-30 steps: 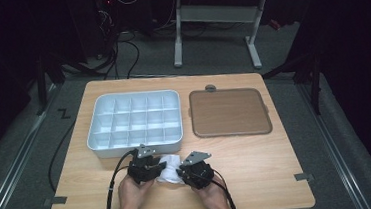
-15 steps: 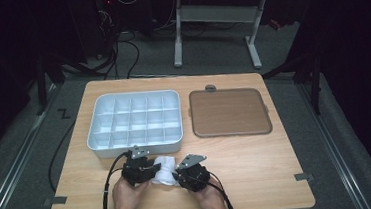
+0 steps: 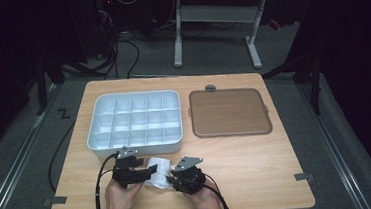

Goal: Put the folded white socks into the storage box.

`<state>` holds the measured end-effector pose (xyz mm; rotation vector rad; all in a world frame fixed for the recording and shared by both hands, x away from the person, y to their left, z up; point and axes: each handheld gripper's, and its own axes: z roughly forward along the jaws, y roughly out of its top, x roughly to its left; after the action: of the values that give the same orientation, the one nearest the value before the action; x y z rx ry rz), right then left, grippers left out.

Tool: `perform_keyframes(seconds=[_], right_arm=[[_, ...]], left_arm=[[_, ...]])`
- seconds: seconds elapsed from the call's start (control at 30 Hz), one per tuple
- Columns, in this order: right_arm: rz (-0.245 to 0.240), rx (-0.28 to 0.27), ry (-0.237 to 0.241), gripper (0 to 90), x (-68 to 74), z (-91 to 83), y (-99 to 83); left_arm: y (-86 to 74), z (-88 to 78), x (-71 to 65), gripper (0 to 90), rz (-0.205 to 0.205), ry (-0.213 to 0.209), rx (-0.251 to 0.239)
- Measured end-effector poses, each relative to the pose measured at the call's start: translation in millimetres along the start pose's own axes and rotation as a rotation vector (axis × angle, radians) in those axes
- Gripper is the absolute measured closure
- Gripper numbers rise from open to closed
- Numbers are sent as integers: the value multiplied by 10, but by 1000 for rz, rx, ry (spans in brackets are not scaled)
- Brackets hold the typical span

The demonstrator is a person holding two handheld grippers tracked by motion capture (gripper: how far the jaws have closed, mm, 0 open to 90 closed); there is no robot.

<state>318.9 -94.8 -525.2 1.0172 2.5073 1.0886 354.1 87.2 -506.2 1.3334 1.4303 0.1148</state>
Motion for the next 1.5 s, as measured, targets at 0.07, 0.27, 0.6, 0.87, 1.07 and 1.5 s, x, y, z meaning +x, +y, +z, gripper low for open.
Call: perform_keyframes(seconds=[0.07,0.27,0.6,0.87,1.07,1.5], right_arm=[[9,-18,1,670,-7,-33,-5],[24,-53,-29,645,-74,-227,-50],[120,-55,-182,618,-558,-585,-352],[213,-56,-315,564,-938,-850,-654],[255,-21,-390,545,-1145,-904,-775],[276,-39,-412,451,-1249,-923,-885]], left_arm=[[0,15,-7,308,-12,0,8],[-39,97,-12,288,-25,7,24],[-91,206,37,350,-49,40,62],[-140,228,26,402,-41,22,62],[-153,208,33,485,-59,-1,49],[-163,196,7,616,-41,-18,41]])
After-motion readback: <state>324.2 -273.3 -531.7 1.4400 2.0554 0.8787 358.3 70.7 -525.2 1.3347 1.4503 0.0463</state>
